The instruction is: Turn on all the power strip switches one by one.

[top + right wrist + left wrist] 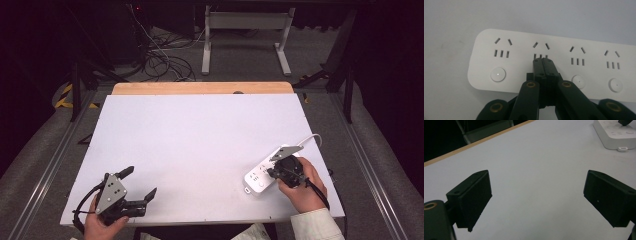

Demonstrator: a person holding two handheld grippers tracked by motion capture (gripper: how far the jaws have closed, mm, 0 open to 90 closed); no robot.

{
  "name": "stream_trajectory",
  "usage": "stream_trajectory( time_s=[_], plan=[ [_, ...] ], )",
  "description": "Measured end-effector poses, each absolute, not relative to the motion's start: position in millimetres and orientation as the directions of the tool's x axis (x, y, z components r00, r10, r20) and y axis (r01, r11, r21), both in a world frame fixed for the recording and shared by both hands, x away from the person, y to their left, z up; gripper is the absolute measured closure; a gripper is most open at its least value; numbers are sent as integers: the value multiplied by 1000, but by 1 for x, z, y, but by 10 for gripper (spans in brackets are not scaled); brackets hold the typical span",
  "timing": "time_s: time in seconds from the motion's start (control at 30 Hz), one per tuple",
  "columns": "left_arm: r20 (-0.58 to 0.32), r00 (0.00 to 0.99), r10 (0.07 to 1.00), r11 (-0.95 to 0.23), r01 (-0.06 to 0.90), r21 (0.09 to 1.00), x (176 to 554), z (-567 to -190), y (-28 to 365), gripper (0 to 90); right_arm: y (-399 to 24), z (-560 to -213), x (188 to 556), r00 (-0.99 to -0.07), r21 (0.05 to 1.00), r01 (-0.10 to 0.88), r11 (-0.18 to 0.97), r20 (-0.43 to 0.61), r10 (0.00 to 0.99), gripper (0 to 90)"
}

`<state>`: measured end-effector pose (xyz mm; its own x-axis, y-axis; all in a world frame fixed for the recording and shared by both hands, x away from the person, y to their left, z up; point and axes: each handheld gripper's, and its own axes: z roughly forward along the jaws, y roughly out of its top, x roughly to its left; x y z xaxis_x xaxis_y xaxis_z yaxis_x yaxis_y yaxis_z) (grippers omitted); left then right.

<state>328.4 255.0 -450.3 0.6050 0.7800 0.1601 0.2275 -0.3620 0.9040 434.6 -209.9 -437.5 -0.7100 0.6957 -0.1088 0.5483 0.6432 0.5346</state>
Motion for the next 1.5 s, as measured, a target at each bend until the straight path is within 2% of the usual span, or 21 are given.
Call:
stream_trajectory(
  time_s=[0.5,0.87,1.03,1.37,1.5],
  plan=[
    [157,607,779,-359,226,905,327,-450,255,83,-206,-440,433,-708,527,544,653,-128,694,900],
    [157,609,778,-360,225,906,327,-450,255,83,-208,-442,433,-693,542,566,622,-97,715,900],
    [154,608,779,-356,227,906,327,-450,255,84,-210,-441,432,-675,524,565,637,-150,722,900],
    [157,608,778,-363,230,903,328,-450,254,84,-202,-443,430,-681,509,552,661,-183,709,900],
    [157,606,780,-359,228,905,327,-450,255,84,-204,-444,430,-680,517,558,649,-163,715,900]
  ],
)
